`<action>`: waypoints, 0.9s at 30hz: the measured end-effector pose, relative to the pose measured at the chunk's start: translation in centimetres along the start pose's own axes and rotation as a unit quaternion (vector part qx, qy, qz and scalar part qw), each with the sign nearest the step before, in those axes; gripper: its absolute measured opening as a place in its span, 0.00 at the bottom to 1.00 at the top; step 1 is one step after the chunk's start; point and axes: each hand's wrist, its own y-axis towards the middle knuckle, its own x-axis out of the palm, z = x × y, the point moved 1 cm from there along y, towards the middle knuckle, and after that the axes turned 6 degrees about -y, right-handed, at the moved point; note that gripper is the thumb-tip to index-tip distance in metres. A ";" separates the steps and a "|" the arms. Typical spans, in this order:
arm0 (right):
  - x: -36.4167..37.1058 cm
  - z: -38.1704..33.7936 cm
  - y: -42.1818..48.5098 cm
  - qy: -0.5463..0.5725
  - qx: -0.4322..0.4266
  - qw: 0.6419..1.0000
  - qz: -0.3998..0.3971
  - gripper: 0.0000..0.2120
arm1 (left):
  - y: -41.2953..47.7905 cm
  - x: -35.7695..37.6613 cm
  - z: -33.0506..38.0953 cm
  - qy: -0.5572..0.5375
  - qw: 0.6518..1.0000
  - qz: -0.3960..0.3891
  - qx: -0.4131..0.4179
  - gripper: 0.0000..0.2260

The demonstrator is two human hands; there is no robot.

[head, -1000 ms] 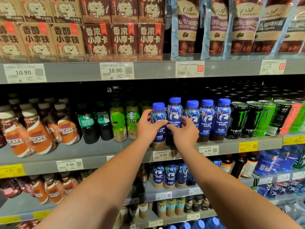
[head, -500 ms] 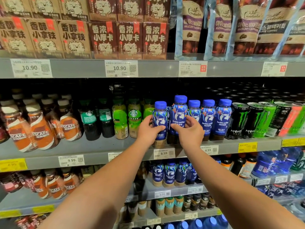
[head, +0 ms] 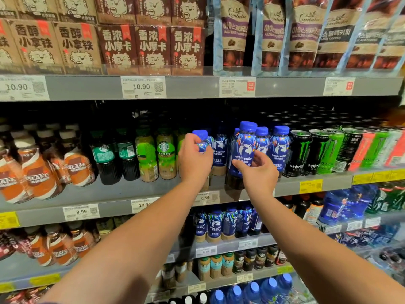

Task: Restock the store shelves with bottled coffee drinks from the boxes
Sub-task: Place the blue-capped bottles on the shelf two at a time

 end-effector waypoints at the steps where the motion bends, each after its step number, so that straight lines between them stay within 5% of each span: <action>1: -0.4 0.3 0.2 -0.001 0.002 1.000 0.004 0.27 | -0.4 0.7 0.5 0.012 1.000 -0.026 0.008 0.07; 4: -1.4 1.2 0.8 -0.004 0.014 1.000 0.014 0.27 | -1.7 3.4 0.9 0.017 0.994 -0.103 -0.026 0.03; 8: -2.6 2.5 1.6 -0.005 0.023 1.000 0.016 0.23 | -2.4 6.3 -0.2 0.040 0.980 -0.155 -0.121 0.26; 14: -3.7 3.9 2.5 -0.011 0.019 1.000 0.000 0.21 | -2.7 8.0 -1.6 0.028 0.962 -0.192 -0.192 0.38; 20: -3.8 4.4 3.1 -0.022 0.008 1.000 -0.017 0.23 | -3.6 9.4 -1.6 0.023 0.972 -0.166 -0.166 0.20; 27: -3.6 3.8 2.8 -0.013 -0.007 1.000 -0.023 0.24 | -4.5 8.0 -2.3 0.058 0.982 -0.085 -0.159 0.18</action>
